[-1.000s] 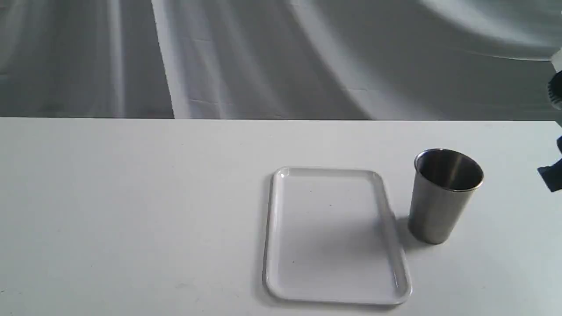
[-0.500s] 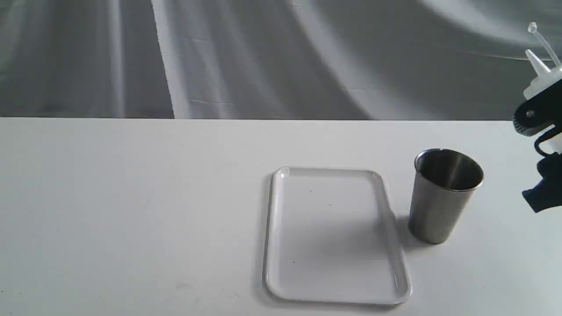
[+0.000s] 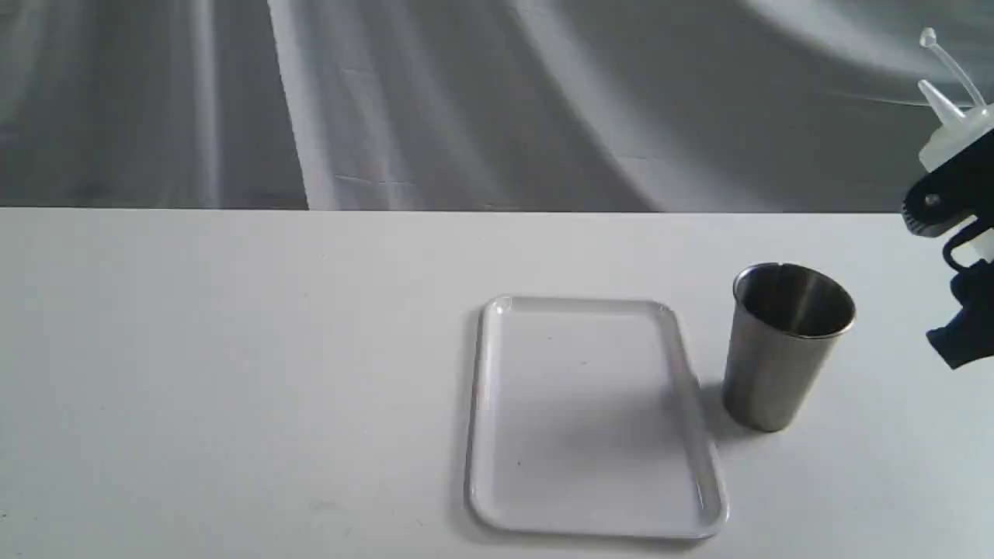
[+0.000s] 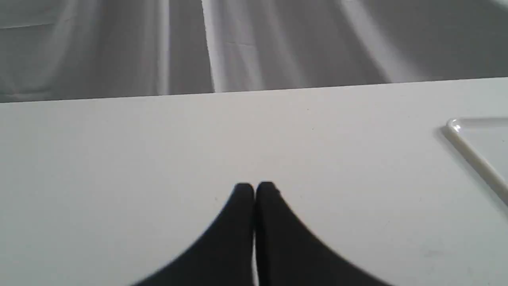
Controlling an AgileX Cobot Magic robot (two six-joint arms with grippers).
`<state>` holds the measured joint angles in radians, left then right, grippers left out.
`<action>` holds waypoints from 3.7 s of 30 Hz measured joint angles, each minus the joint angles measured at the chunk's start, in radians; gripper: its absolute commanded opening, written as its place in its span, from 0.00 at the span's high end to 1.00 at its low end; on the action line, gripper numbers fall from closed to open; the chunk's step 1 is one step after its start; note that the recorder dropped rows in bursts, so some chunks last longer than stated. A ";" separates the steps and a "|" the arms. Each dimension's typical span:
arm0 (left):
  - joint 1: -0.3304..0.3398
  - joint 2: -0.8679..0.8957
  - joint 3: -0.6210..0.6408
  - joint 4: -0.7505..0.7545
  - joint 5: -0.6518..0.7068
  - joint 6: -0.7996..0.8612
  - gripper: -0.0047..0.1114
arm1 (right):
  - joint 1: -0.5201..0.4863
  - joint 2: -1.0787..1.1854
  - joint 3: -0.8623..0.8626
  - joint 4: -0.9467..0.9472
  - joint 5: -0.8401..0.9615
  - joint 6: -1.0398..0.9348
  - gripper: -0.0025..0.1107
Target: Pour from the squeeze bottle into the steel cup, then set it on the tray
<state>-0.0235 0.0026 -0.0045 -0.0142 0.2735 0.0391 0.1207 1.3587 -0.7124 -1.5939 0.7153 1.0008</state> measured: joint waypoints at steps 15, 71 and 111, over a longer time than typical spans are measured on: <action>0.000 0.000 0.000 0.000 0.000 0.000 0.96 | 0.000 0.143 0.000 -0.056 0.089 -0.036 0.98; 0.000 0.000 0.000 0.000 0.000 0.000 0.96 | 0.027 0.255 -0.085 -0.124 0.271 -0.703 0.98; 0.000 0.000 0.000 0.000 0.000 0.000 0.96 | 0.027 0.259 -0.085 -0.124 0.281 -0.890 0.98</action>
<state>-0.0235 0.0026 -0.0045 -0.0142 0.2735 0.0391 0.1481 1.6177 -0.7977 -1.7176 0.9965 0.1108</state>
